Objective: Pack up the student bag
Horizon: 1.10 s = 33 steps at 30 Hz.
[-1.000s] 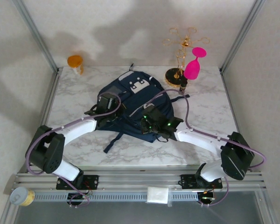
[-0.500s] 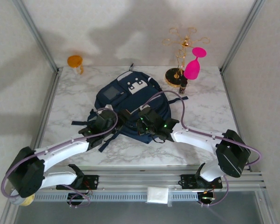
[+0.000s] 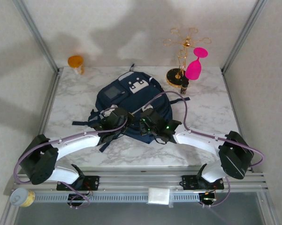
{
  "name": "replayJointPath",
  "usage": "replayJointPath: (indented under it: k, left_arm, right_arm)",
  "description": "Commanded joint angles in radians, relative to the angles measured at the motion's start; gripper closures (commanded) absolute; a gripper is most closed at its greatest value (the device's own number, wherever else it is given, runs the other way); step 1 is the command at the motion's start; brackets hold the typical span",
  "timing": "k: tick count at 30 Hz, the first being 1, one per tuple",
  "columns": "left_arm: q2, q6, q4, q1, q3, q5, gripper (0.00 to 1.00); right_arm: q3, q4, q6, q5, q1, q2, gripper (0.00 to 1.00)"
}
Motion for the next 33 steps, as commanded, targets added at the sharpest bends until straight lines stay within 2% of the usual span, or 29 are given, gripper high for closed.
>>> replayJointPath:
  k: [1,4,8,10,12,13,15,16,17,20,23,26,28,30,33]
  left_arm:
    - [-0.081,0.112,-0.163,0.132,-0.028,-0.164,1.00]
    - [-0.146,0.237,-0.252,0.247,-0.055,-0.124,1.00]
    - [-0.192,0.451,-0.324,0.455,-0.048,-0.037,1.00]
    - [-0.184,0.525,-0.339,0.541,-0.026,0.019,1.00]
    - [-0.179,0.583,-0.331,0.585,0.003,0.078,1.00]
    - [-0.185,0.586,-0.336,0.589,0.022,0.099,0.93]
    - [-0.226,0.567,-0.297,0.577,0.018,0.194,0.76]
    - [-0.259,0.527,-0.289,0.563,0.006,0.212,0.59]
    - [-0.302,0.481,-0.291,0.538,-0.011,0.206,0.49]
    - [-0.418,0.290,-0.308,0.440,-0.083,0.149,0.32]
    - [-0.496,0.041,-0.232,0.291,-0.179,0.074,0.30]
    - [-0.485,-0.152,-0.109,0.149,-0.241,0.009,0.29]
    - [-0.414,-0.212,-0.070,0.077,-0.213,-0.048,0.27]
    - [-0.328,-0.215,-0.039,0.052,-0.155,-0.063,0.27]
    - [-0.191,-0.245,-0.064,0.036,-0.071,-0.093,0.34]
  right_arm:
    - [-0.057,-0.050,-0.037,0.022,-0.068,-0.094,1.00]
    - [-0.077,-0.054,-0.063,0.003,-0.128,-0.119,1.00]
    - [-0.063,-0.048,-0.098,0.022,-0.186,-0.108,1.00]
    - [-0.028,-0.042,-0.111,0.008,-0.174,-0.075,1.00]
    - [0.007,0.004,-0.124,-0.054,-0.119,-0.040,1.00]
    - [0.024,0.035,-0.117,-0.065,-0.073,-0.018,1.00]
    - [0.050,0.077,-0.076,-0.093,-0.029,0.016,1.00]
    - [0.054,0.101,-0.058,-0.116,-0.018,0.026,1.00]
    - [0.053,0.124,-0.042,-0.123,-0.010,0.030,1.00]
    - [0.022,0.180,-0.023,-0.131,0.001,0.024,1.00]
    - [0.000,0.201,-0.023,-0.135,0.002,0.028,1.00]
    - [-0.022,0.233,-0.035,-0.145,0.002,0.009,1.00]
    - [-0.039,0.253,-0.047,-0.141,0.001,-0.007,1.00]
    - [-0.048,0.256,-0.056,-0.129,0.002,-0.012,1.00]
    - [-0.071,0.285,-0.073,-0.135,0.001,-0.020,1.00]
